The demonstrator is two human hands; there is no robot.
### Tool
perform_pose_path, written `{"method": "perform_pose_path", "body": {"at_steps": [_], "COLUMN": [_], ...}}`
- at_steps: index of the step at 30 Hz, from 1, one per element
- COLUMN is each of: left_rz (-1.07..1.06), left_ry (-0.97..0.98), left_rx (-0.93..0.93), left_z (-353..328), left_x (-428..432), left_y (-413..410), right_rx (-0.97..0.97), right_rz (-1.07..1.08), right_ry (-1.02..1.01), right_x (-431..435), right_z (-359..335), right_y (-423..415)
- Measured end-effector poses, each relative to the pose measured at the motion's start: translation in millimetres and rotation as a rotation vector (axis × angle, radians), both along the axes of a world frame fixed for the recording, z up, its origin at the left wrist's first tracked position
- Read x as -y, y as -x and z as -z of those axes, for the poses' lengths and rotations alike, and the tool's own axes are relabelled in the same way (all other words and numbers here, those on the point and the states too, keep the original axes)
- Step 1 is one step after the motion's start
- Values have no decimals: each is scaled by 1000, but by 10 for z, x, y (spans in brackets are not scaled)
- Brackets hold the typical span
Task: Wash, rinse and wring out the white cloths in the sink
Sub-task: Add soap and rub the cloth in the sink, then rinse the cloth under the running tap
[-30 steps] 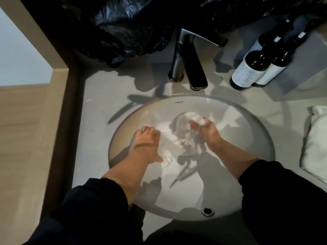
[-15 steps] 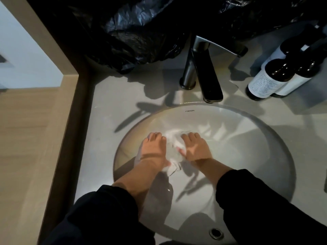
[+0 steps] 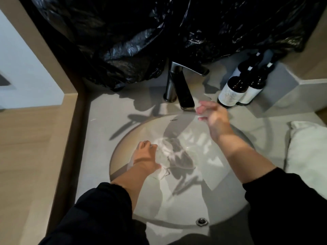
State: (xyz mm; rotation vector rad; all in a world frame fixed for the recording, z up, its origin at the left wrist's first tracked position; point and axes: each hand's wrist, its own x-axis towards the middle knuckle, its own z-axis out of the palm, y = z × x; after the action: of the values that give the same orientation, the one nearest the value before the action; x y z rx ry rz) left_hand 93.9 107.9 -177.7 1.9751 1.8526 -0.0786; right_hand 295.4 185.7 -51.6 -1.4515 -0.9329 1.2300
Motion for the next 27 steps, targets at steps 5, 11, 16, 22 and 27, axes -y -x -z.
{"method": "perform_pose_path", "body": {"at_steps": [5,11,16,22,27], "left_rz": [-14,-35,-58,-12,40], "left_ry": [51,39,46,48,71], "left_rx": [18,-5,25,-34,-81], "left_z": [-81,-167,-150,-107,-29], "left_x": [46,93,103,100,107], "left_y": [10,34,56,-28,-86], "right_rx": [-365,-503,-477,-240,585], "right_rz": [-63,-47,-153,66,-147], "right_ry": [42,69,6,-175,43], "right_x": [-126,-88,-146,-111,185], "right_z": [-772,-1056,-1219,-787,681], "right_y": [144,215,302,141,-14]}}
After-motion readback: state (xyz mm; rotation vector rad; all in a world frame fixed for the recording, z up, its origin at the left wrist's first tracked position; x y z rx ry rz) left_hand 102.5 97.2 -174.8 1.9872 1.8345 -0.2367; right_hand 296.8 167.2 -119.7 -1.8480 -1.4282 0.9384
